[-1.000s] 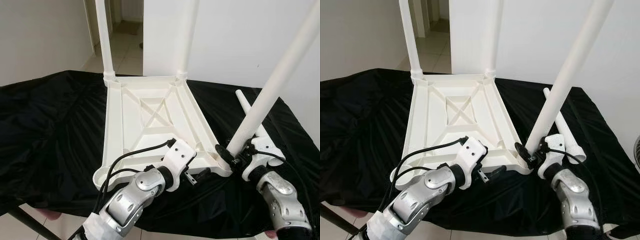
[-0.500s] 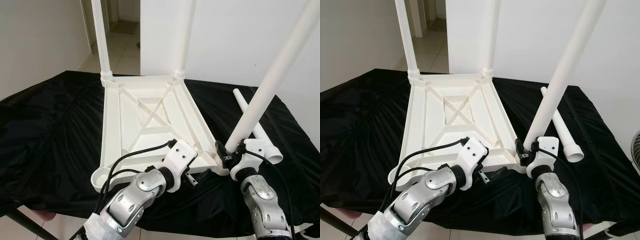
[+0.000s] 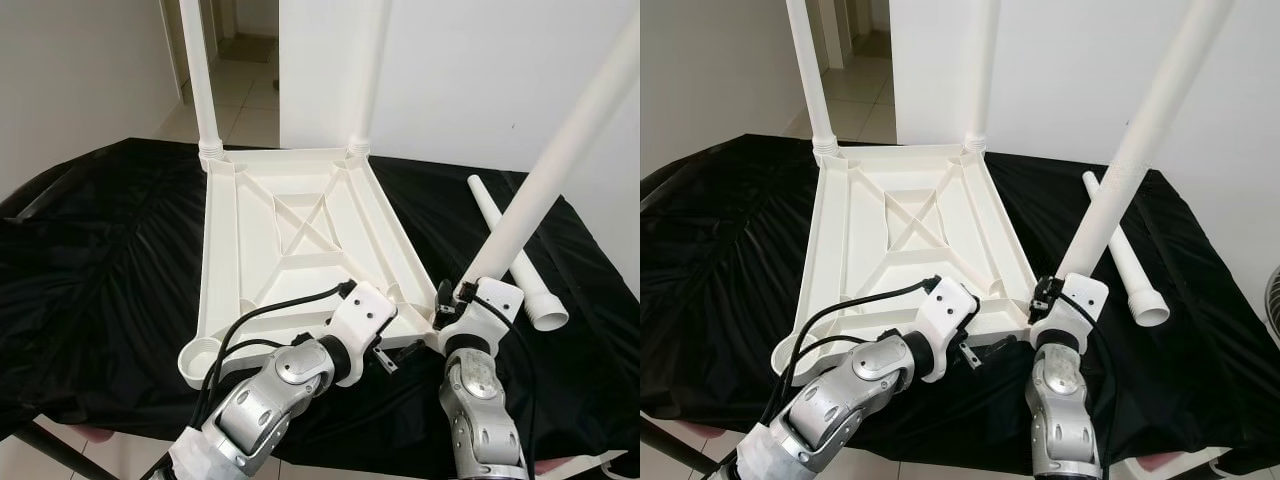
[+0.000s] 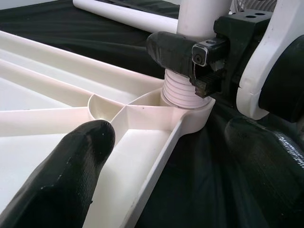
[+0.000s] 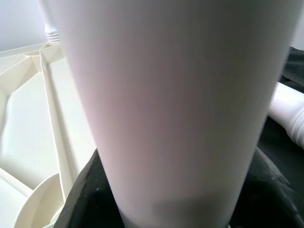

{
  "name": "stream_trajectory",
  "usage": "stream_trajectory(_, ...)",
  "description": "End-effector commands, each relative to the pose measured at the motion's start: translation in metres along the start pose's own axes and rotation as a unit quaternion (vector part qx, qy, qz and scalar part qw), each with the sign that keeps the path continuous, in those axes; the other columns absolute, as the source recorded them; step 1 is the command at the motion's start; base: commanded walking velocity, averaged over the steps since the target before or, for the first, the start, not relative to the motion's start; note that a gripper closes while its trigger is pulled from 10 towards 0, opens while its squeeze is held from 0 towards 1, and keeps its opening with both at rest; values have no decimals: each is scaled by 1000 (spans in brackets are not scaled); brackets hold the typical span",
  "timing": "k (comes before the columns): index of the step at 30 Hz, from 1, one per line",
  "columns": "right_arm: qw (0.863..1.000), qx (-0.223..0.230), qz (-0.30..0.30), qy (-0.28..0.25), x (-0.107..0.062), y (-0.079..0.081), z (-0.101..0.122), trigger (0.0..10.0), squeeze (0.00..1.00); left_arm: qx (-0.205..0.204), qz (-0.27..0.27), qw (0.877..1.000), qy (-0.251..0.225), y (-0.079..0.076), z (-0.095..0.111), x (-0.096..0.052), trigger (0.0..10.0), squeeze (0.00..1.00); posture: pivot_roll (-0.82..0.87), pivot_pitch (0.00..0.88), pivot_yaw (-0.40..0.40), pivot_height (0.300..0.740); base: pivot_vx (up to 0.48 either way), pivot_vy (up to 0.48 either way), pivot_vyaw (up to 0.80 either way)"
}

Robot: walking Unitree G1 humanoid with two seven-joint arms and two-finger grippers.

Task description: Building children table

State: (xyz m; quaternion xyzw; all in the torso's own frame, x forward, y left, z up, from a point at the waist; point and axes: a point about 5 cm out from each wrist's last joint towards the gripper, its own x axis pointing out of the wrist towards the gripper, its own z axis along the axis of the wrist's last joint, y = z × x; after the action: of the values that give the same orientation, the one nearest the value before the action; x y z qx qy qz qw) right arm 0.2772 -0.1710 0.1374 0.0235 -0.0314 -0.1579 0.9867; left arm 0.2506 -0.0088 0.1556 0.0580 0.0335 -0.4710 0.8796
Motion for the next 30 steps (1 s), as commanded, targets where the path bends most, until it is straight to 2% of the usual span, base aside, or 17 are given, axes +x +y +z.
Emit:
stream_trajectory(1,999,1,3,37,-1,2,-12,10000,0,0,-41,999,3,-6,-1,-1,10000,0,-32,20,-25,740,0,0,0)
stream_trajectory(5,999,-3,-2,36,-2,4,-10,10000,0,1,-41,999,3,-5,0,-1,10000,0,-32,20,-25,740,0,0,0)
stream_trajectory(6,999,-1,-1,33,-2,5,-9,10000,157,0,-40,999,3,-5,-1,-1,10000,0,-32,14,-27,740,0,0,0)
stream_trajectory(9,1000,5,6,27,-2,6,-7,10000,157,-1,-40,999,3,-5,-1,-1,10000,0,-32,14,-27,740,0,0,0)
stream_trajectory(10,1000,9,9,22,-1,4,-6,10000,1000,-1,-39,999,2,-5,-1,-1,10000,0,-32,8,-26,740,0,0,0)
stream_trajectory(17,999,17,32,1,7,-4,1,10000,1000,0,-40,999,3,-5,0,-1,10000,0,-32,8,-24,740,0,0,0)
stream_trajectory(21,998,9,68,-12,14,-12,7,10000,1000,1,-40,999,3,-5,0,-1,10000,0,-32,6,-23,740,0,0,0)
stream_trajectory(22,996,6,87,-16,16,-15,9,10000,0,1,-40,999,3,-4,0,-1,10000,0,-35,4,-17,740,0,0,0)
stream_trajectory(25,989,-1,149,-18,19,-19,10,10000,0,2,-41,999,3,-4,0,-1,10000,0,-36,5,-16,740,0,0,0)
stream_trajectory(26,989,-1,149,-18,19,-19,10,10000,0,2,-41,999,3,-4,0,-1,10000,0,-36,5,-16,740,0,0,0)
stream_trajectory(29,973,-19,229,-13,19,-27,10,10000,0,3,-42,999,3,-4,0,-1,10000,0,-39,7,-13,740,0,0,0)
stream_trajectory(30,973,-19,229,-13,19,-27,10,10000,0,3,-42,999,3,-4,0,-1,10000,0,-39,7,-13,740,0,0,0)
